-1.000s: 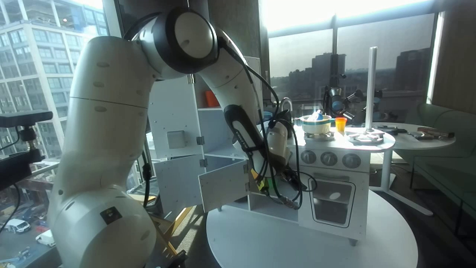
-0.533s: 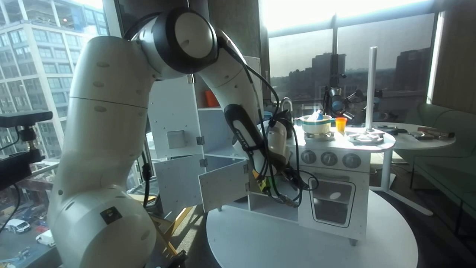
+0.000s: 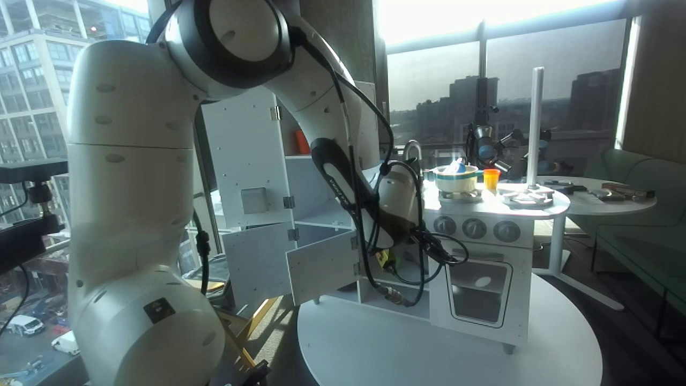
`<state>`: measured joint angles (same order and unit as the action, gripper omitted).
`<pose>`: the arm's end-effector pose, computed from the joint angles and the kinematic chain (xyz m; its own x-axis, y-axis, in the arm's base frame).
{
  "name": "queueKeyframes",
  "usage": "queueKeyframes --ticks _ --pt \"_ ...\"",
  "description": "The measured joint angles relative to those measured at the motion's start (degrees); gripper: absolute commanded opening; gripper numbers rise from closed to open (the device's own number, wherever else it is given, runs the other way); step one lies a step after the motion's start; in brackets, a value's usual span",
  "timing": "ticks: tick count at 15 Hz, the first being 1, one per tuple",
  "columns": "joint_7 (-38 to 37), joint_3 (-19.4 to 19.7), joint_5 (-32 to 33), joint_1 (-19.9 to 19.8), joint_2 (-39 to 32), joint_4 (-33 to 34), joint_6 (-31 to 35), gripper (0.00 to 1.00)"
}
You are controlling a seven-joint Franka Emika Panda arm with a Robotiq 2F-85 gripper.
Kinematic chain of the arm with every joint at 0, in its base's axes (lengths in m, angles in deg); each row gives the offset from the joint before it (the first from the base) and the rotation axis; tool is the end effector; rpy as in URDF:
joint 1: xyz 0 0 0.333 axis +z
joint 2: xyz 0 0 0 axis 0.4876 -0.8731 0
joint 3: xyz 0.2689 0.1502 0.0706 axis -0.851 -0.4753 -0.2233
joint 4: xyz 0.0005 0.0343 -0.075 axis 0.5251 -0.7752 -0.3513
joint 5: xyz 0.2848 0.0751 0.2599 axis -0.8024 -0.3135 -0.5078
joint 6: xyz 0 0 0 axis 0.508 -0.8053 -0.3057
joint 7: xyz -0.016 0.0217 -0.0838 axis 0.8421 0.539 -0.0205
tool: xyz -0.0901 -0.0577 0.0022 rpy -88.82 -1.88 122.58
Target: Open the cabinet doors and the oven door.
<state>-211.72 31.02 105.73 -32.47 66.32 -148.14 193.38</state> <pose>0.5196 -0.0773 0.2779 0.3887 -0.5130 0.7653 -0.7016 -0.7033 -0.1151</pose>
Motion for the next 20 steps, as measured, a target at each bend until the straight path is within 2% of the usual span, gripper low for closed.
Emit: queueKeyframes --ticks 3,8,12,15,20 --pt "0.19 0.52 -3.43 -0.13 0.87 -0.46 -1.51 1.00" --pt "2.08 0.70 -14.53 -0.34 0.16 -0.19 -6.89 1.00" --pt "2.85 0.71 -21.01 -0.77 -0.97 1.67 -7.42 1.00" --pt "3.59 0.70 -24.34 -0.96 -2.71 3.67 -7.01 1.00" --pt "3.62 0.63 -26.05 -1.00 -6.34 6.48 -6.79 1.00"
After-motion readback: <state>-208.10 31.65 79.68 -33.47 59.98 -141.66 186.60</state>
